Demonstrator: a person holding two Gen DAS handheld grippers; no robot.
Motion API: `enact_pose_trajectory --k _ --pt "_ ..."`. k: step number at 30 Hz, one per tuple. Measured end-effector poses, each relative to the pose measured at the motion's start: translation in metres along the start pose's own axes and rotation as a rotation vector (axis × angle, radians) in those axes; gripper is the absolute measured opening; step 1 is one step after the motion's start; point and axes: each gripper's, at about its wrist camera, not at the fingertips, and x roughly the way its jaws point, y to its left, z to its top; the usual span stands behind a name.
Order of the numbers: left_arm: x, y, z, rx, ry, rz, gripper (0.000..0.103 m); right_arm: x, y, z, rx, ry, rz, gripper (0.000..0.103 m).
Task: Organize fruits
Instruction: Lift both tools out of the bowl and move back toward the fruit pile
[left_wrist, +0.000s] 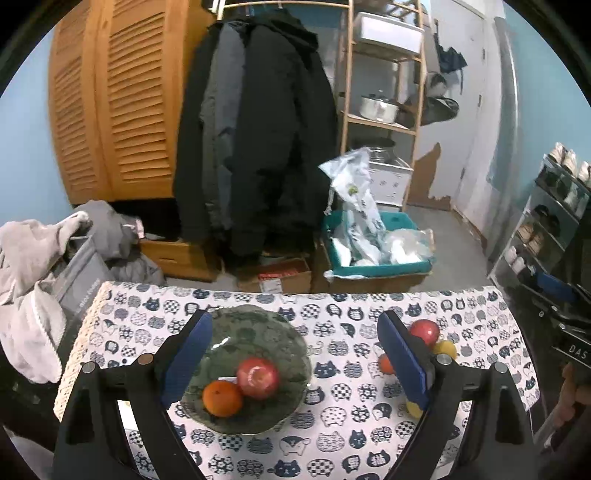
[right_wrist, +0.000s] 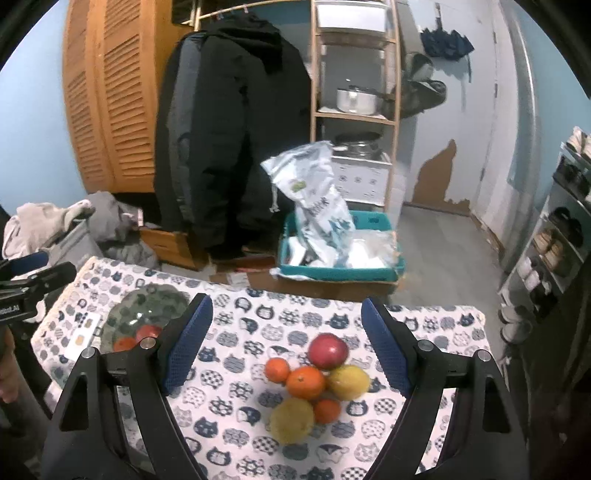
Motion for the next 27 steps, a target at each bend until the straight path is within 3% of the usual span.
enact_pose_trajectory --k 18,27 --pt "0.028 -0.079 -0.008 0.112 0.07 -0.08 0.092 -0.002 -0.064 -0.035 0.072 0.057 -0.124 0.083" --pt "0.068 -0.113 -0.031 0.154 0.18 -0.102 0.092 0.015 -0.089 -0.056 0.094 0.124 -0.17 0.083"
